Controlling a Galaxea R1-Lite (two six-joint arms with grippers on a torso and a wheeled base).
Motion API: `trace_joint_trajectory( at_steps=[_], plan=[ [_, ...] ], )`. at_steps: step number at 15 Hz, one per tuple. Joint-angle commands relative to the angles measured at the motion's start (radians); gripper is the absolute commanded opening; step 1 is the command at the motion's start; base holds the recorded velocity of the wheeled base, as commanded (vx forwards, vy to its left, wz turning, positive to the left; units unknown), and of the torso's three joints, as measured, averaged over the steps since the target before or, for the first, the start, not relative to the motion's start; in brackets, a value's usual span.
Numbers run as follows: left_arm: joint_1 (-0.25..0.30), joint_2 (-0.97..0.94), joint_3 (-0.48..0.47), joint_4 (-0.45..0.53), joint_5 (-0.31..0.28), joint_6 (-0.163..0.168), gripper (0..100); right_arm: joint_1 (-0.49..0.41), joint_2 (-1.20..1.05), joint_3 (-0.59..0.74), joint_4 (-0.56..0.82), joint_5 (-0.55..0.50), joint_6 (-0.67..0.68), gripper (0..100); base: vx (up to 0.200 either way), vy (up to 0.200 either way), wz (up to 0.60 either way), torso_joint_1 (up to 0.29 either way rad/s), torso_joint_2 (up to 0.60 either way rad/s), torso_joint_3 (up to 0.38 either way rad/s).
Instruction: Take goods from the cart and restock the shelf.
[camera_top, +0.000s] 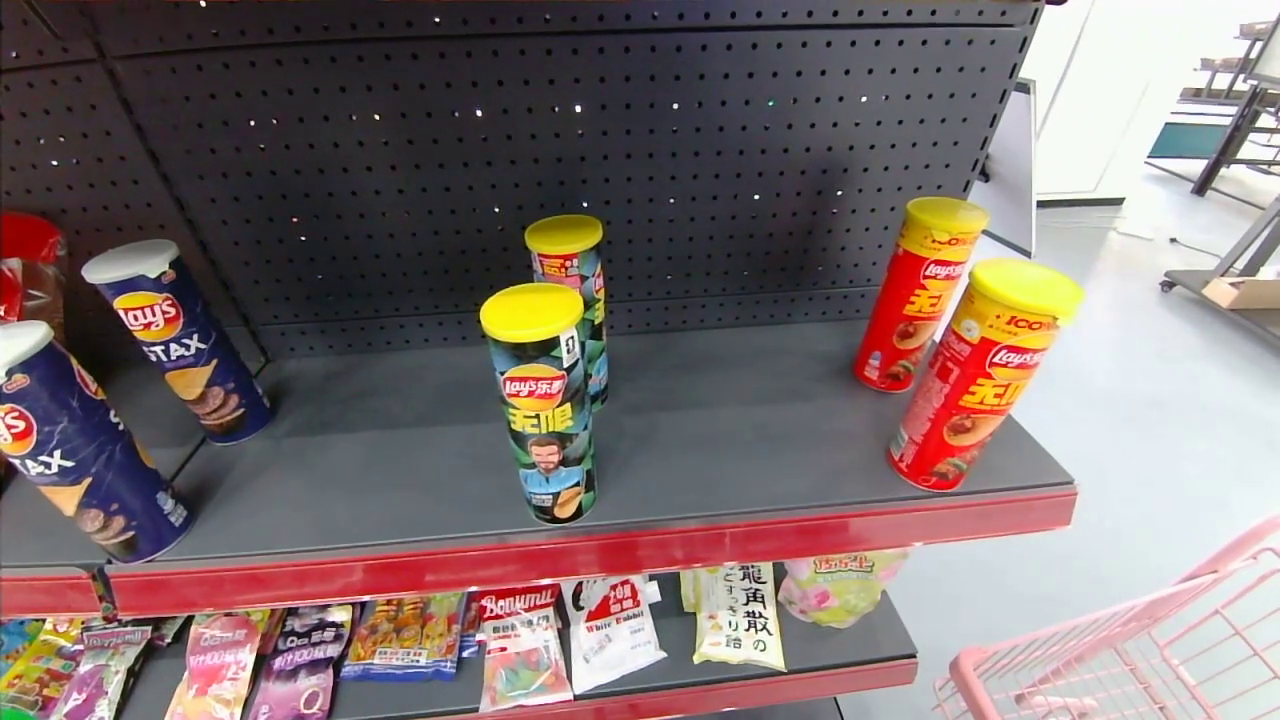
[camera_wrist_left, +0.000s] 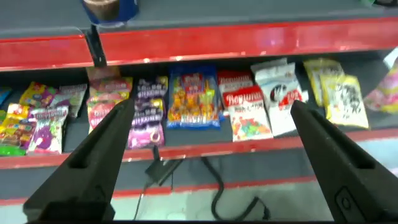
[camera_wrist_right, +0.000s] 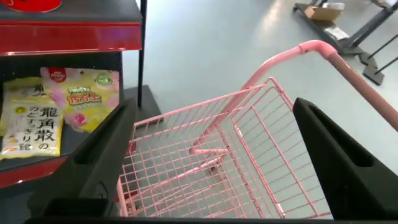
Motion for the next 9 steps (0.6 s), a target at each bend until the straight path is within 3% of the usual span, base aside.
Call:
trace_joint_trajectory(
  at_steps=[1,2,4,7,8,9],
  plan=[
    [-0.004,-0.100,0.044,-0.080,-0.008,0.010,100,-0.025,-0.081,0.057,-0.036,0.109,0.019,100,0.000,0.000,0.00,0.000,0.00,0.000],
    [-0.004,-0.100,0.073,-0.163,-0.014,0.012,100,-0.025,-0.081,0.097,-0.088,0.177,0.009,100,0.000,0.000,0.00,0.000,0.00,0.000],
    [-0.002,-0.100,0.073,-0.143,-0.003,0.020,100,-0.025,-0.080,0.109,-0.117,0.185,-0.007,100,0.000,0.000,0.00,0.000,0.00,0.000],
    [0.001,-0.103,0.073,-0.142,0.124,-0.023,100,-0.025,-0.080,0.109,-0.114,0.197,0.050,100,0.000,0.000,0.00,0.000,0.00,0.000],
    [0.001,-0.103,0.073,-0.142,0.155,-0.037,100,-0.025,-0.080,0.109,-0.113,0.258,0.065,100,0.000,0.000,0.00,0.000,0.00,0.000],
    [0.001,-0.103,0.073,-0.142,0.132,-0.039,100,-0.025,-0.080,0.109,-0.111,0.338,0.065,100,0.000,0.000,0.00,0.000,0.00,0.000]
  ],
)
